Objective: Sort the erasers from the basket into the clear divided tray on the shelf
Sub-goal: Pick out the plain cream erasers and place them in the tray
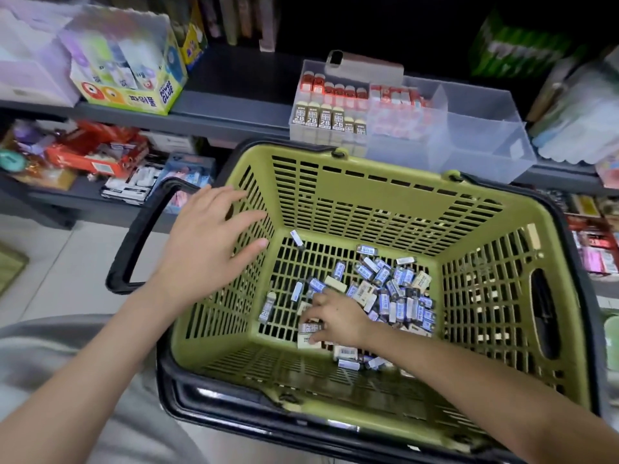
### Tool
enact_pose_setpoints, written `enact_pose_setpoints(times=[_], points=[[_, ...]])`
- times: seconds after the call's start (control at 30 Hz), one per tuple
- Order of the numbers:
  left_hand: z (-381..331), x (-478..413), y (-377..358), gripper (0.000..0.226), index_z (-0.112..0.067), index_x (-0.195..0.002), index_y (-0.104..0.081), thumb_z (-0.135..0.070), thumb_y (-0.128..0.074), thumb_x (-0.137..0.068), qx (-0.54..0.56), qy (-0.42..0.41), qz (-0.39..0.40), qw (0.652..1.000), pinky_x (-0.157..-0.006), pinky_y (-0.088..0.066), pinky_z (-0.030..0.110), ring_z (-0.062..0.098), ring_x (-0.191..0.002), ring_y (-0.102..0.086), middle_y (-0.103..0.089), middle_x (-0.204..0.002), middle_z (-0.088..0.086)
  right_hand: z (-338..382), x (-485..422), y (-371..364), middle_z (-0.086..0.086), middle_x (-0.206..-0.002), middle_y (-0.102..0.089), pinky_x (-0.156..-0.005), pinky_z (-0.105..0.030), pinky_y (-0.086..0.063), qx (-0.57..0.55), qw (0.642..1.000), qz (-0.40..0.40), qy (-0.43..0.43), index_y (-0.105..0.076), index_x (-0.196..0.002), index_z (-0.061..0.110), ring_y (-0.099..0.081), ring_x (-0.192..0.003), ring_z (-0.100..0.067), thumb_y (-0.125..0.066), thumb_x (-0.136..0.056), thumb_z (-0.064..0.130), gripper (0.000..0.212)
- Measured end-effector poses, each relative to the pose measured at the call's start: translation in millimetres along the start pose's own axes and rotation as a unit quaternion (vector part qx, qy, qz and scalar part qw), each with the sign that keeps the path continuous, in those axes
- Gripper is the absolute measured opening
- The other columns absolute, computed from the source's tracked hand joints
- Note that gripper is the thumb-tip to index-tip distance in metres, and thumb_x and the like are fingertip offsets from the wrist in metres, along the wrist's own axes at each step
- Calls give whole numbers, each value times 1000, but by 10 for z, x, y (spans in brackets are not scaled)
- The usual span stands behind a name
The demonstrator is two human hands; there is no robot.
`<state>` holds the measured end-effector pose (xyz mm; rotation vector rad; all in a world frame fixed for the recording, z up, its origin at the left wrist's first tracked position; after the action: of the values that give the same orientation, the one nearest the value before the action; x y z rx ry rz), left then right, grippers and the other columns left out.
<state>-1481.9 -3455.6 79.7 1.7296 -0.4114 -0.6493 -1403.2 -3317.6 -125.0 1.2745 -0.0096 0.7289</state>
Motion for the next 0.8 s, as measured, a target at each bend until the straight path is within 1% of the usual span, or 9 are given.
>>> enact_pose_setpoints(times=[0.07,0.17,0.27,0.33,0.43,0.53,0.63,0.73,0.8], points=[[13,6,-6,48,-10,-111,-70,-44,-48,-85,1,6,-3,1000,-101,-37,57,39,-115,-55,-61,-120,21,-30,-16,28,-3,-116,-57,-79,-33,-44,1,1000,10,-23,-59,-121,28,-46,-113,-22,-64,-80,49,46],[38,13,-18,49,-10,-110,-70,-45,-47,-86,1,13,-3,1000,-103,-35,54,38,-115,-54,-61,-120,19,-12,-6,-39,-4,-115,-57,-79,-34,-46,39,995,44,-82,-62,-119,23,-43,-116,-24,-64,-82,45,44],[42,8,-38,49,-10,-110,-70,-46,-47,-85,-5,15,2,1000,-104,-33,53,37,-116,-54,-61,-121,19,29,-54,-111,-9,-109,-56,-58,-29,-41,93,981,89,-143,-61,-83,7,-49,-107,-26,-68,-83,37,31],[40,7,-45,49,-11,-109,-71,-46,-47,-84,-4,16,1,1000,-104,-32,53,37,-116,-53,-61,-121,19,48,-63,-102,-9,-108,-55,-60,-29,-47,92,980,99,-144,-61,-82,5,-51,-103,-25,-69,-82,35,31],[71,14,-27,48,-12,-109,-71,-46,-48,-84,19,31,-8,999,-105,-30,50,35,-118,-52,-60,-123,16,110,-25,-14,-7,-104,-60,-75,-34,-54,74,989,63,-113,-66,-95,5,-56,-99,-23,-68,-83,28,26],[88,14,0,41,-13,-109,-71,-42,-55,-84,37,40,-24,998,-108,-26,46,32,-120,-51,-60,-124,13,122,-80,185,1,-90,-63,-78,-33,-55,-51,992,-37,-108,-66,-95,10,-60,-81,-15,-65,-86,30,22],[92,21,22,38,-13,-107,-72,-39,-59,-82,52,46,-39,997,-108,-23,40,31,-119,-51,-61,-123,12,252,-364,414,2,-98,-63,-90,-28,-52,-130,985,-111,-16,-65,-100,12,-60,-93,-14,-67,-84,28,22],[96,28,41,37,-11,-104,-73,-37,-61,-81,66,45,-51,996,-107,-23,39,32,-118,-52,-61,-121,12,535,-613,314,-4,-115,-63,-105,-31,-41,-55,989,-67,117,-66,-109,10,-54,-117,-20,-65,-84,19,26],[94,31,32,36,-11,-104,-73,-37,-61,-81,71,46,-48,995,-107,-23,39,32,-118,-51,-61,-122,13,579,-700,178,-5,-123,-61,-109,-33,-35,0,988,-37,149,-64,-115,12,-47,-125,-22,-63,-86,16,29]])
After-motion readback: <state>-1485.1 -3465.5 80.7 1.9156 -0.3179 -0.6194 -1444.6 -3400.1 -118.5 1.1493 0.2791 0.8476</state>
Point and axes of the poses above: each hand's wrist, its own x-axis away from the middle knuckle, its own y-axis out of the back of the hand, z = x × y, the point moved 8 cm from there along -x, towards the middle knuckle
